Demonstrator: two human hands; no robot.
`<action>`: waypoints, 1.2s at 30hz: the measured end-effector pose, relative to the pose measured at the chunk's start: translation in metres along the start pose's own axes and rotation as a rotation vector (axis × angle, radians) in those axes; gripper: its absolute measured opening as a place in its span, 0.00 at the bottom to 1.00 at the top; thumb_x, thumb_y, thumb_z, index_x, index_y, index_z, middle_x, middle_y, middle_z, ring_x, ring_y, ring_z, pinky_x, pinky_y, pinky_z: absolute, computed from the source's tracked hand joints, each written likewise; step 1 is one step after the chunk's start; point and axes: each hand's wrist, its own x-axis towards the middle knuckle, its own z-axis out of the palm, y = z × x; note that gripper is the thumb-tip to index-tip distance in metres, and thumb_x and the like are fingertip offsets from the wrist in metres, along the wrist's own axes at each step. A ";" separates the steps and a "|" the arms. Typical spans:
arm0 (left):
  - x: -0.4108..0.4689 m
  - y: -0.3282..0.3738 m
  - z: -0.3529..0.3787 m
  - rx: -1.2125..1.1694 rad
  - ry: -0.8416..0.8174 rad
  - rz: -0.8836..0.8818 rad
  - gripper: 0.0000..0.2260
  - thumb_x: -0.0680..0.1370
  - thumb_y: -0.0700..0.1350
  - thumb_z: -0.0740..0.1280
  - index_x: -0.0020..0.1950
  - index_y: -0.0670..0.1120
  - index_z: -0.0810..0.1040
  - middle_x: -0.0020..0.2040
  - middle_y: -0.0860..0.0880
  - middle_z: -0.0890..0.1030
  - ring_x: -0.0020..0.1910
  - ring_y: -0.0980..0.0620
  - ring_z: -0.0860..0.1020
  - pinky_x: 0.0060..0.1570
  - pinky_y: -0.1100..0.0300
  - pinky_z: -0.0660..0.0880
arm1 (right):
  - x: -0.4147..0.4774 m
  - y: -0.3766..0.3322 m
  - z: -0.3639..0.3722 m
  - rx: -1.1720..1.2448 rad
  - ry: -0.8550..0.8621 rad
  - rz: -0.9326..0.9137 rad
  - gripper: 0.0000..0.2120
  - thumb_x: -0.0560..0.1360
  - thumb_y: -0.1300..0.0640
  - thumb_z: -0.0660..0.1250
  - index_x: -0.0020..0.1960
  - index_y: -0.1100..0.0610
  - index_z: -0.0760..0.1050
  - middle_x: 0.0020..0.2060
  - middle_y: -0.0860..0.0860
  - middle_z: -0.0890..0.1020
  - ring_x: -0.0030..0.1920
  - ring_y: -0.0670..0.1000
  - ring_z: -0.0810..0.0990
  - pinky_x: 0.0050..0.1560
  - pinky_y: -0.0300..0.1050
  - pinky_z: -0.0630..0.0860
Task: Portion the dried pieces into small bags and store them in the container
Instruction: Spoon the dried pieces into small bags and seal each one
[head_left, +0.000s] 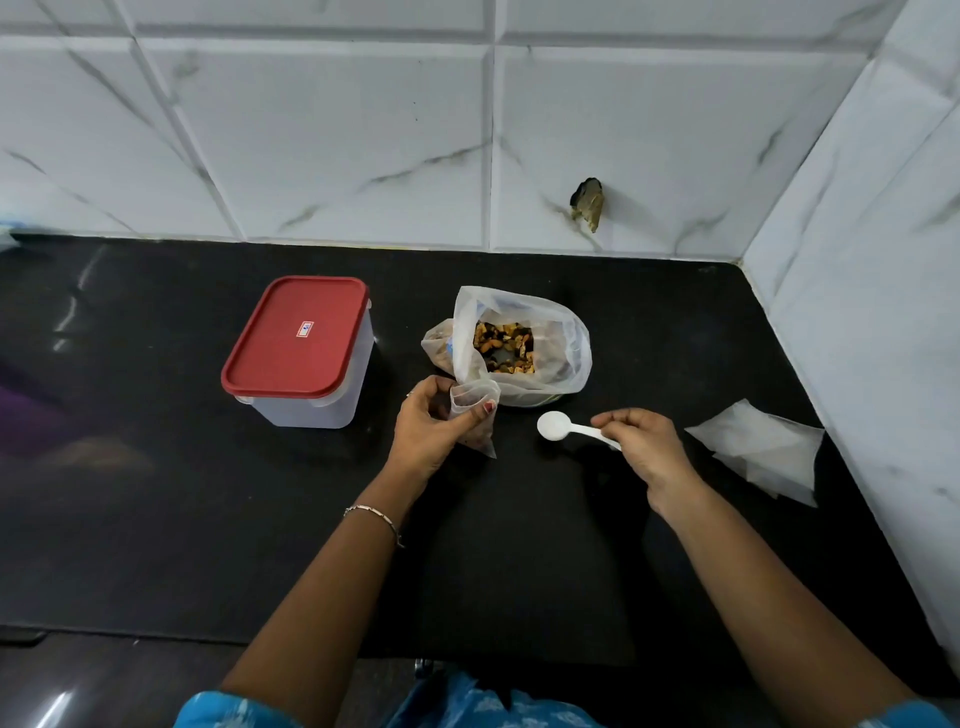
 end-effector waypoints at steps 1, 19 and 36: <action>-0.003 0.003 0.000 -0.031 -0.014 -0.014 0.22 0.62 0.53 0.79 0.50 0.46 0.78 0.51 0.46 0.83 0.51 0.47 0.82 0.50 0.54 0.81 | 0.001 0.003 0.000 -0.022 0.008 -0.017 0.10 0.74 0.65 0.65 0.44 0.54 0.83 0.44 0.50 0.83 0.46 0.48 0.78 0.45 0.40 0.74; -0.017 0.027 0.013 -0.096 -0.017 0.044 0.23 0.62 0.51 0.79 0.51 0.43 0.79 0.48 0.45 0.85 0.51 0.48 0.84 0.55 0.46 0.80 | -0.027 -0.028 0.022 -0.085 -0.246 -0.388 0.21 0.74 0.52 0.72 0.66 0.51 0.75 0.60 0.42 0.80 0.60 0.38 0.76 0.64 0.39 0.72; 0.002 0.089 0.010 -0.182 -0.087 0.172 0.12 0.67 0.46 0.74 0.46 0.42 0.80 0.38 0.49 0.83 0.38 0.57 0.81 0.39 0.65 0.76 | -0.028 -0.121 0.020 -0.221 -0.377 -0.745 0.08 0.76 0.64 0.68 0.47 0.52 0.74 0.45 0.47 0.80 0.43 0.46 0.80 0.47 0.42 0.79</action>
